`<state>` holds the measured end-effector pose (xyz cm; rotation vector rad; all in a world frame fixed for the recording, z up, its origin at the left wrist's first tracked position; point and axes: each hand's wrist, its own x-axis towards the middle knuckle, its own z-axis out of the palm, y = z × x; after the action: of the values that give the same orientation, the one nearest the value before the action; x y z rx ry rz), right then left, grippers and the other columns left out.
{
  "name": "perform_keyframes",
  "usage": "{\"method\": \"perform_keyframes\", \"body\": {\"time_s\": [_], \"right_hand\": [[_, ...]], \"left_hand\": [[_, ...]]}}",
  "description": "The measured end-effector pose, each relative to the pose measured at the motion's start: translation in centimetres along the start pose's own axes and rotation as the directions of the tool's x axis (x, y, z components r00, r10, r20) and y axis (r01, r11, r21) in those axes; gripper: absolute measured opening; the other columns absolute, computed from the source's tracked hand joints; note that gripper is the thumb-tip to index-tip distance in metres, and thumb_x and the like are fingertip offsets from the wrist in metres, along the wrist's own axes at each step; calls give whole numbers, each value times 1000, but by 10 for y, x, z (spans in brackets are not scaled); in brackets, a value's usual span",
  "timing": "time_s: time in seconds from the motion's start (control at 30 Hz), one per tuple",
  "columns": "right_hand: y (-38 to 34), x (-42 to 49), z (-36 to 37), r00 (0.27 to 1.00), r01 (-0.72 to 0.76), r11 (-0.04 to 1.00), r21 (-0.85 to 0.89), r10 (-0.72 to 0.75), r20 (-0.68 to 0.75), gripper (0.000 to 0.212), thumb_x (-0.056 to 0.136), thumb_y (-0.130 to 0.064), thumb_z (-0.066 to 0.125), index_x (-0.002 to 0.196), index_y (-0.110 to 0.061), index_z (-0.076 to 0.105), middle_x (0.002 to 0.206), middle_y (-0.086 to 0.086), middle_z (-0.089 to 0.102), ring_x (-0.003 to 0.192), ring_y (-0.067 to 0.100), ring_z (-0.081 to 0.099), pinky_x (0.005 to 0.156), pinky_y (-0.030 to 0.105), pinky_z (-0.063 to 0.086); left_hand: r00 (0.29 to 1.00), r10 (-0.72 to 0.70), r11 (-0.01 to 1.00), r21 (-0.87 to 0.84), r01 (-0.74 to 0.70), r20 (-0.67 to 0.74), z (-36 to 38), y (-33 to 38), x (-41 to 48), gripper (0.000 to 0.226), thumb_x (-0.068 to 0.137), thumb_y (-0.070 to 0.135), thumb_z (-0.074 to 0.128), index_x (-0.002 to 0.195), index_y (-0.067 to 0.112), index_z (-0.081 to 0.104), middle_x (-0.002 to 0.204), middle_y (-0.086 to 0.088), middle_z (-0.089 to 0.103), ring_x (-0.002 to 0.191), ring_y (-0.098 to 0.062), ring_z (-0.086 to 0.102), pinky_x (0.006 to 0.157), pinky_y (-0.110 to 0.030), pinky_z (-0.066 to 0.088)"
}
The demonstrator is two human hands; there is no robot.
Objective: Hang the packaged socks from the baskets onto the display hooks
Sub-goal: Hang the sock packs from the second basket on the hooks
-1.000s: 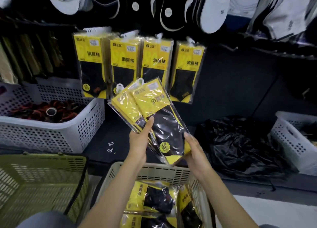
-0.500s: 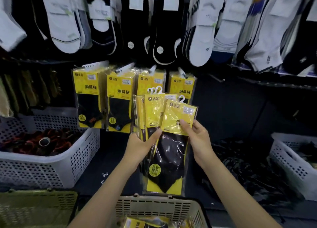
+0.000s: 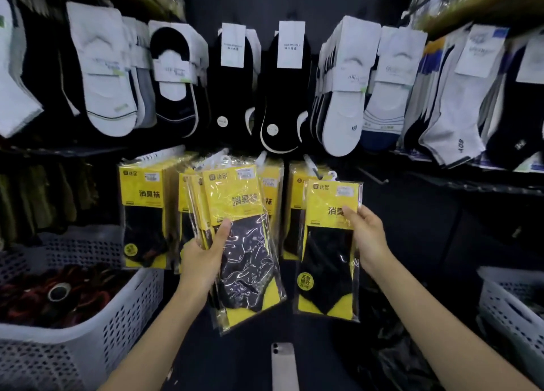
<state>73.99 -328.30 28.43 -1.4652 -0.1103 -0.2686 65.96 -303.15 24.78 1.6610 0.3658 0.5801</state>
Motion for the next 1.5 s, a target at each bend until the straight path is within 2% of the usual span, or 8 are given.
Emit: {"method": "perform_keyframes", "body": {"time_s": [0.07,0.2,0.33,0.7,1.0,1.2,1.3,1.5], "right_hand": [[3,14,7,999,30,999,-42,-28,31,14,97,-15,53,101,-19,66,106,5,71,102,20,67,94,36,51],[15,37,19,999,31,999,-35,-30,34,17,97,-16,53,109,-14,65,101,0,72,91,11,67,77,22,52],[31,58,27,1000,0,1000,-23,0,0,18,95,-18,57,108,-10,66,101,4,71,98,19,67,91,34,52],[65,65,29,896,-192,980,-50,154,-417,40,79,-25,77,109,-5,59,103,10,62,86,17,55,77,28,45],[6,-30,61,953,-11,1000,-19,16,302,43,71,-50,66,100,-18,68,84,-5,70,77,7,66,70,18,54],[-8,-51,70,959,19,1000,-18,-14,282,28,75,-40,74,89,-17,64,85,-5,73,83,11,69,74,23,56],[-9,-57,62,949,-1,1000,29,-8,314,26,78,-38,70,97,-20,66,90,-10,75,83,7,71,64,15,53],[5,-45,27,973,-121,992,41,110,203,21,92,-28,60,110,-18,65,107,6,73,101,24,69,96,45,50]], "left_hand": [[1000,28,999,-29,-28,-1,0,3,6,66,58,79,54,60,19,26,47,6,18,43,-11,23,58,-31,38],[998,70,995,-66,-69,8,3,2,17,66,56,79,53,64,16,37,50,2,26,54,-19,32,57,-30,33],[996,87,995,-58,-86,19,6,-3,27,65,57,80,53,67,16,42,53,-1,31,58,-20,35,58,-31,34],[997,29,994,-110,-21,73,15,-2,20,65,53,77,56,69,15,43,68,-9,46,66,-22,45,56,-28,38],[993,-19,954,-294,52,113,27,6,-10,35,73,52,68,68,23,50,43,26,57,45,13,57,44,-9,40],[997,-21,969,-244,38,73,21,16,-33,42,68,49,75,70,33,36,55,26,49,49,8,51,43,-9,37],[996,31,982,-186,-15,83,17,24,-39,41,77,50,65,64,29,32,31,19,46,37,9,51,35,-6,36],[999,28,993,-112,-23,39,5,25,-32,58,63,71,48,61,17,28,42,10,19,49,-12,25,53,-24,31]]}}
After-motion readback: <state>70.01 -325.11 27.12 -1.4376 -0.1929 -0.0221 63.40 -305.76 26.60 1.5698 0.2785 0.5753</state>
